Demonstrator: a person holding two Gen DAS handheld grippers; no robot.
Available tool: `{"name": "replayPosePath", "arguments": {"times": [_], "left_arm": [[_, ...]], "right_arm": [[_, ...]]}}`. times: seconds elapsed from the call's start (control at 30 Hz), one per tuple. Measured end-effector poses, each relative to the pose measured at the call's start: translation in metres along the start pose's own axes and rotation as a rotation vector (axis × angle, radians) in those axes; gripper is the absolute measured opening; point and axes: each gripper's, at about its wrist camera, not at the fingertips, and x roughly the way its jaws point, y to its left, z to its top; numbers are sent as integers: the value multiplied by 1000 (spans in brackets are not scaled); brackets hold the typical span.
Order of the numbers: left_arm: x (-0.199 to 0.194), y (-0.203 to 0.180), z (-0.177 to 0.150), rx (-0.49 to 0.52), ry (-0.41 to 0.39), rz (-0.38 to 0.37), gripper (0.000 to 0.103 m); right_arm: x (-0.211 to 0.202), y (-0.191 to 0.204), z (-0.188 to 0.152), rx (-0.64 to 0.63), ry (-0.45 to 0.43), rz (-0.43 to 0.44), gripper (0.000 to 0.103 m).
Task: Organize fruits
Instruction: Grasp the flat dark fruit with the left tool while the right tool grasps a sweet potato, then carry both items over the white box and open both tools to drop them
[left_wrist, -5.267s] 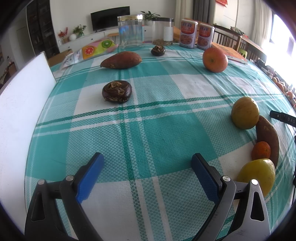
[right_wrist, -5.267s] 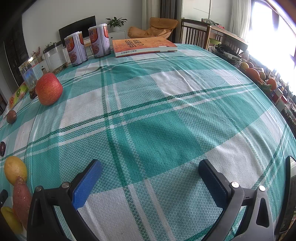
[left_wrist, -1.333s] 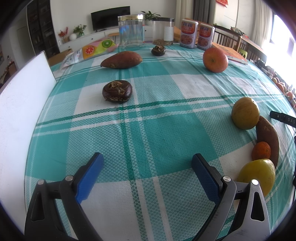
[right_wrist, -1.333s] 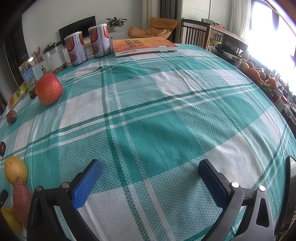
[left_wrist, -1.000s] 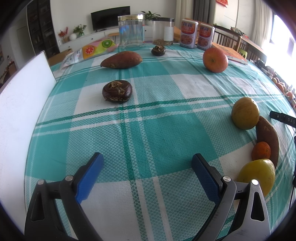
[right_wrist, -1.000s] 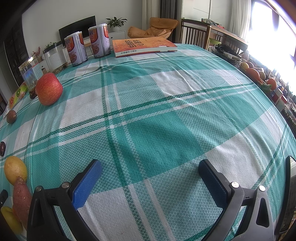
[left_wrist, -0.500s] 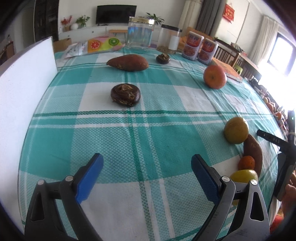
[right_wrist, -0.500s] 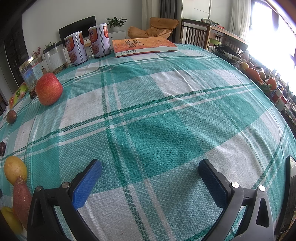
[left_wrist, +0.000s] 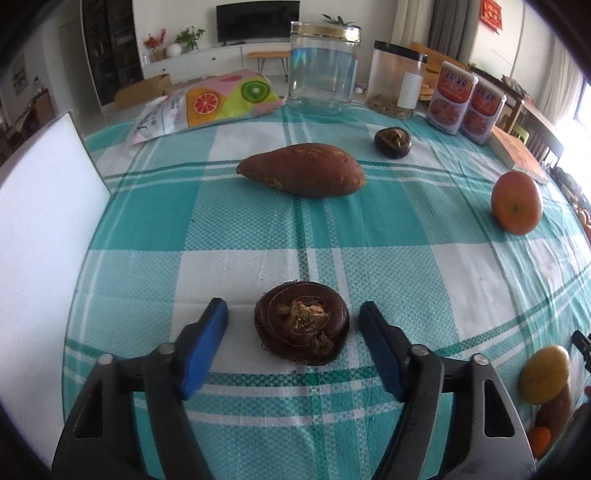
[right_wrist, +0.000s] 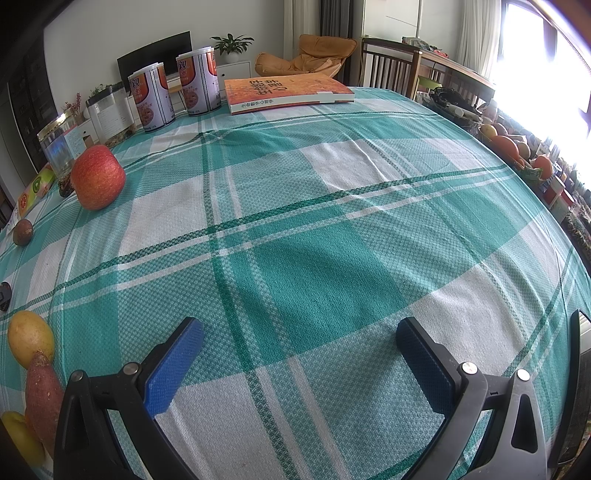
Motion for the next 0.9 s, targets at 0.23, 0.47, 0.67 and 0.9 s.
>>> {"name": "replayPosePath", "arguments": {"times": [0.23, 0.47, 0.67, 0.9], "left_arm": [[-30, 10, -27, 5, 9, -85, 49], [-76, 12, -73, -52, 32, -180, 49], [-129, 17, -89, -54, -4, -238, 48], [-202, 38, -111, -44, -41, -352, 48]], "right_arm": [[-32, 12, -8, 36, 156, 387, 70], [-51, 104, -18, -67, 357, 579, 52], [-35, 120, -21, -70, 408, 496, 41], [-87, 82, -17, 36, 279, 563, 41]]}}
